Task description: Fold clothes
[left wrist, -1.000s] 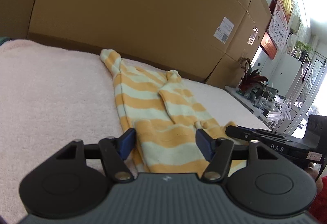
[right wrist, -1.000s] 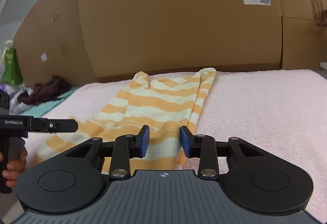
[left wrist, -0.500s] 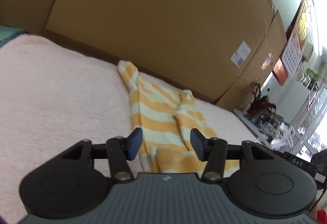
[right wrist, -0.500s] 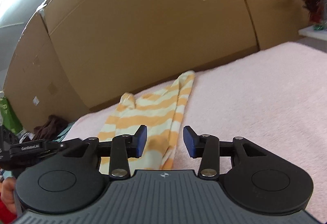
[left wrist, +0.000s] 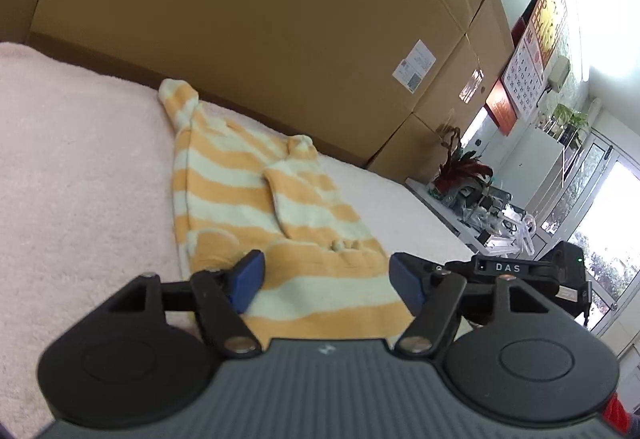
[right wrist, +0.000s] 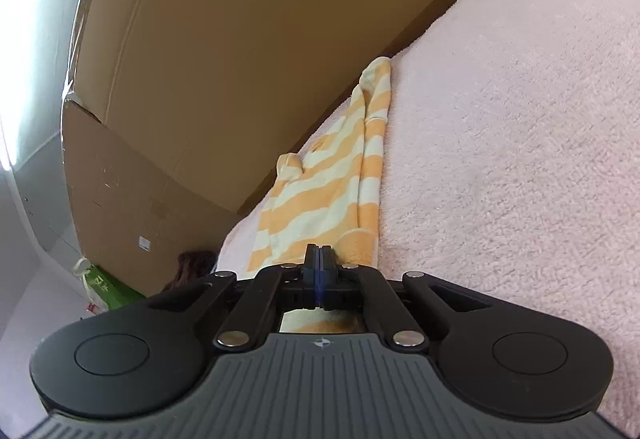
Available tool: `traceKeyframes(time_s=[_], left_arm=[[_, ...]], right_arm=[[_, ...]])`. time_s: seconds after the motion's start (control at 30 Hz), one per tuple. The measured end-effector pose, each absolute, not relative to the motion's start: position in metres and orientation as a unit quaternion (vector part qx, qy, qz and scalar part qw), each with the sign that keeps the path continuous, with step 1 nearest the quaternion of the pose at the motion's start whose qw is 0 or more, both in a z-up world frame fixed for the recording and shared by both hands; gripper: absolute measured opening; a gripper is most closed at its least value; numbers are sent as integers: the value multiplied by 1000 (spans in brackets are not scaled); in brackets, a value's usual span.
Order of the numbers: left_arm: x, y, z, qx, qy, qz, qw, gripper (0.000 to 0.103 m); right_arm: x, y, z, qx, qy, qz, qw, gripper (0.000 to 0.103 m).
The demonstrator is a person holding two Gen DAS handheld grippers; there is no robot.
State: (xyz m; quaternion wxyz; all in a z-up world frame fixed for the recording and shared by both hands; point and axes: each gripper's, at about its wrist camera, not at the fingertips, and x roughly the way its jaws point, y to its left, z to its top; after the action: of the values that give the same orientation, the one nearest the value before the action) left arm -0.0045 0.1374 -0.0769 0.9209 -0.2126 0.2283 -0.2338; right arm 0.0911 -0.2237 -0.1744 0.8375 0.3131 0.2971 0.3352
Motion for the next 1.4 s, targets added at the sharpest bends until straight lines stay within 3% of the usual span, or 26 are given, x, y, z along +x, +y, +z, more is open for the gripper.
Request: traceKeyframes(time_s=[0.03, 0.13, 0.33, 0.37, 0.4, 0.43, 0.53, 0.7, 0.8, 0.87, 1.13, 1.17, 1.2, 1.33, 1.4], left_arm=[[-5, 137, -75, -210, 229, -231, 922, 72], [-20, 141, -68, -206, 204, -232, 929, 71], [-52, 122, -72, -180, 189, -269, 927, 72], [-53, 115, -77, -161, 196, -256, 933, 68], [-56, 110, -84, -130, 194, -232, 944, 55], [-61, 109, -90, -101, 178, -216, 955, 51], [-70, 107, -99, -47, 145, -202, 967, 49], [-76, 106, -100, -40, 124, -189, 973, 50], [-88, 104, -95, -76, 93, -204, 972, 64], [-92, 98, -97, -90, 81, -211, 970, 67], [-96, 99, -118, -41, 64, -194, 978, 67], [-97, 103, -120, -43, 59, -192, 979, 66], [-99, 108, -123, -48, 51, -191, 979, 66], [-104, 112, -137, -53, 16, -189, 980, 66], [-104, 107, -138, -56, 12, -182, 982, 72]], right_arm=[[85, -221, -173, 297, 291, 338, 844, 0], [67, -211, -168, 249, 273, 346, 862, 13], [31, -193, -157, 150, 235, 359, 891, 14], [25, -190, -156, 133, 228, 360, 895, 13], [19, -187, -154, 116, 221, 362, 898, 11], [13, -185, -157, 84, 203, 349, 911, 0], [-3, -183, -169, -5, 140, 314, 939, 0], [-12, -181, -183, -31, 86, 289, 953, 0], [-15, -181, -177, -16, 92, 282, 955, 1], [-25, -179, -170, 3, 77, 292, 953, 16], [-32, -170, -183, -23, 74, 281, 957, 15], [-30, -176, -183, -12, 77, 277, 958, 14], [-29, -180, -183, -2, 80, 277, 957, 6], [-29, -186, -189, 16, 70, 269, 960, 5], [-35, -181, -195, 8, 49, 261, 964, 5]])
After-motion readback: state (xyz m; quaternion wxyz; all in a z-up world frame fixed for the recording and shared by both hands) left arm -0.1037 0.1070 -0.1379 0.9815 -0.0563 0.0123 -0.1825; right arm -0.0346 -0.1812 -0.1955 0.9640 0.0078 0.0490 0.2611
